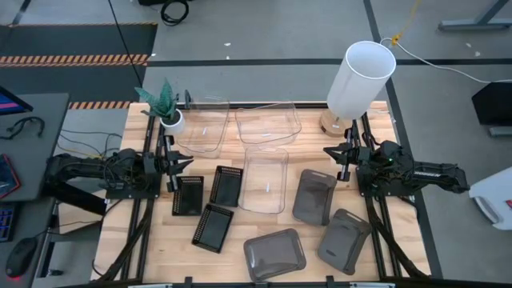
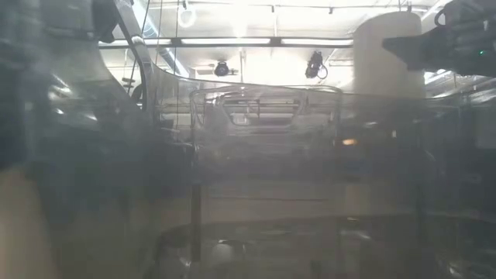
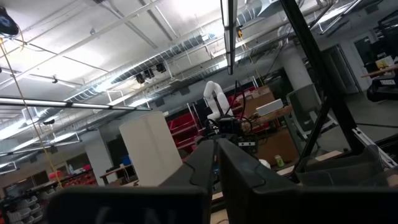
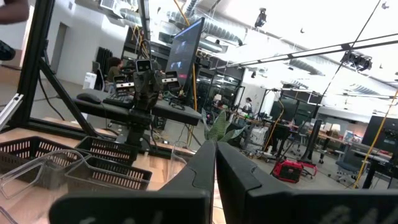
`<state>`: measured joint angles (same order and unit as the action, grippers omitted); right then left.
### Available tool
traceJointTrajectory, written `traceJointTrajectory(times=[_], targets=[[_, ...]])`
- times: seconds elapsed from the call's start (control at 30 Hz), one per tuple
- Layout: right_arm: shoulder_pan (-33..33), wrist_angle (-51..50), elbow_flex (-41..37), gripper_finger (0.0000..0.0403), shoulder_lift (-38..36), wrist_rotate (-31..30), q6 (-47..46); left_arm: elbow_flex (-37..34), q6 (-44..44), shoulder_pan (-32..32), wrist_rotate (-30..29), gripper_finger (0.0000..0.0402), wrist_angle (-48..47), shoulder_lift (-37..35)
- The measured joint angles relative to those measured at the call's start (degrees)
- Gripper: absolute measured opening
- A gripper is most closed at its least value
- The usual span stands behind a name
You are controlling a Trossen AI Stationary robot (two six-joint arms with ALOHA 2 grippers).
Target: Stack baskets by color
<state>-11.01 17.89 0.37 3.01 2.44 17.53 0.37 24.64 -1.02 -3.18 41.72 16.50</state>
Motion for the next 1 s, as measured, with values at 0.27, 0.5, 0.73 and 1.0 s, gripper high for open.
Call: traceJointTrajectory(times=[0.27, 0.5, 0.73, 1.0], targets=[[-0.01, 0.0, 0.01, 0.0022, -0.02, 0.01, 0.0, 0.01, 0.01, 0.0, 0.0, 0.0034, -0.01, 0.0], [0.0, 0.02, 0.01, 0.0022, 0.0, 0.02, 0.0, 0.02, -0.02, -0.02, 0.0, 0.0031, 0.0, 0.02], [0.01, 0.02, 0.01, 0.0022, 0.0, 0.0, 0.01, 0.01, -0.01, -0.01, 0.0, 0.0032, 0.01, 0.0], [-0.01, 0.0, 0.01, 0.0022, 0.0, 0.02, -0.01, 0.0, -0.01, -0.02, 0.0, 0.0031, 0.02, 0.01]])
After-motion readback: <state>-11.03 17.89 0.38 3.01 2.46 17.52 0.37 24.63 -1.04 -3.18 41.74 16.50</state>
